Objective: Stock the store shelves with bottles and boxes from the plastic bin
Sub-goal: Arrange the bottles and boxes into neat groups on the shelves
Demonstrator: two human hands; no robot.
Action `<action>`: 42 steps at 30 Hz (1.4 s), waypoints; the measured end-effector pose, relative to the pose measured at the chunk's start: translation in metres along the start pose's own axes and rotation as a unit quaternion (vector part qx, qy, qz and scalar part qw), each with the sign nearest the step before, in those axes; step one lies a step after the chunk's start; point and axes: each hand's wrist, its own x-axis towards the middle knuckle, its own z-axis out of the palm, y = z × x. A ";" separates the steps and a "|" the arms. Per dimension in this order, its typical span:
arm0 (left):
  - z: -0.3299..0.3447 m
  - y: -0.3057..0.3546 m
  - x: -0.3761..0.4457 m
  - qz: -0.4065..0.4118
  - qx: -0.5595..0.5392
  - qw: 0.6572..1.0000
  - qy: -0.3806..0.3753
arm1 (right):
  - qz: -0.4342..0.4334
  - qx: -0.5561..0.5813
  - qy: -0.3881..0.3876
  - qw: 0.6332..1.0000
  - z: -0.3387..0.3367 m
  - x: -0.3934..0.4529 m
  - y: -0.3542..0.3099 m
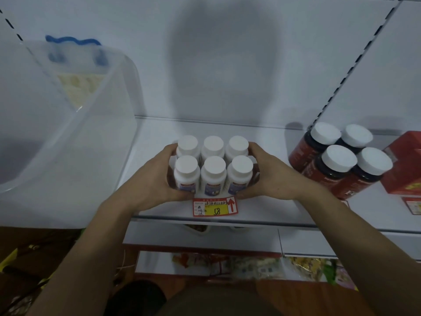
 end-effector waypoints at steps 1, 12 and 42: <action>-0.001 -0.001 0.000 -0.001 0.002 1.000 0.000 | 0.000 0.001 0.002 1.000 0.000 0.000 0.000; 0.001 -0.001 0.006 0.000 0.010 1.000 0.006 | -0.002 -0.010 0.006 1.000 0.001 0.002 -0.001; 0.023 -0.019 -0.011 -0.018 0.019 0.990 0.137 | -0.199 -0.352 0.116 0.907 0.015 0.006 -0.062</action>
